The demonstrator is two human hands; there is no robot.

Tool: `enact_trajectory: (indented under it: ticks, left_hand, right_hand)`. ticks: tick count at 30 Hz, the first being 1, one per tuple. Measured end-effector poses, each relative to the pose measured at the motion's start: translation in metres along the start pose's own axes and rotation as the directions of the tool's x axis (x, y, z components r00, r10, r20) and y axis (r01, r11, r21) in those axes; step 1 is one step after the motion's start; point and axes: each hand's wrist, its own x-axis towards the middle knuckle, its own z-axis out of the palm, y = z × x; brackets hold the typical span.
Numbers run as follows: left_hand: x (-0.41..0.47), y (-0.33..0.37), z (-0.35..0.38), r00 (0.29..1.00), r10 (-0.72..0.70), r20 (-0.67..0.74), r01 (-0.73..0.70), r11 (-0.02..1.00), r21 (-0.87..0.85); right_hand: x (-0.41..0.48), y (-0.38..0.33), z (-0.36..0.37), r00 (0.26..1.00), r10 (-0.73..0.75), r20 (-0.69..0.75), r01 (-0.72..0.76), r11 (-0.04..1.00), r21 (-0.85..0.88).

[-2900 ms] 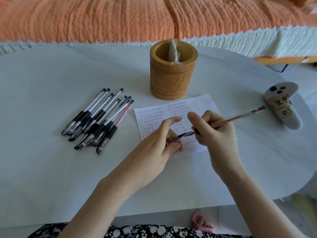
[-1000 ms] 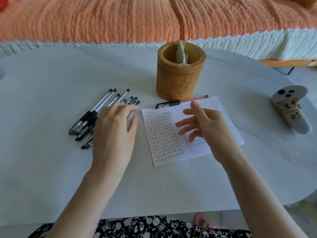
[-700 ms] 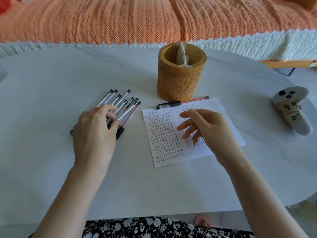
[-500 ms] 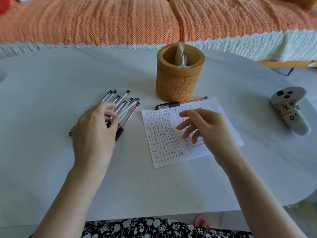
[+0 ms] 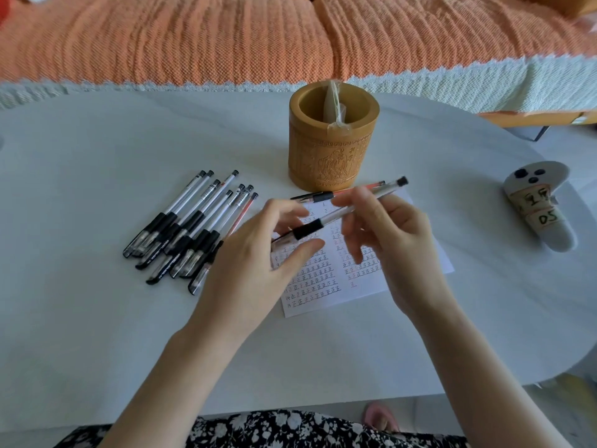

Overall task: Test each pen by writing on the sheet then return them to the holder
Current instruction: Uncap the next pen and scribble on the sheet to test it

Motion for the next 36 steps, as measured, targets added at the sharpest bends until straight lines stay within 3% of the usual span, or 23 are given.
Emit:
enact_trajectory:
  ticks: [9,14,22,28,33,36]
  left_hand:
    - [-0.003,0.005,0.014,0.988,-0.003,0.155,-0.001,1.0,0.022]
    - [-0.004,0.009,0.016,0.985,-0.034,0.167,0.024,0.998,0.062]
    - [-0.001,0.011,0.015,0.978,-0.114,0.172,0.133,0.986,-0.103]
    - [-0.004,0.013,0.019,0.967,-0.113,0.228,0.126,0.991,-0.046]
    - [-0.007,0.009,0.019,0.955,-0.138,0.261,0.133,0.99,0.036]
    - [-0.007,0.007,0.017,0.94,-0.18,0.291,0.14,0.978,0.152]
  right_hand:
    - [0.0,-0.002,-0.004,0.999,0.042,-0.035,-0.042,0.999,0.008]
    - [-0.002,0.0,-0.008,0.998,0.061,0.01,-0.061,0.998,0.005]
    - [-0.003,-0.001,-0.015,0.997,0.06,0.043,-0.062,0.996,0.057]
    - [-0.006,-0.003,-0.017,0.972,0.199,0.125,-0.206,0.978,0.045]
    - [-0.005,-0.001,-0.029,0.978,0.201,-0.058,-0.188,0.965,0.181]
    - [-0.006,-0.001,-0.04,0.981,0.144,-0.128,-0.13,0.985,0.113]
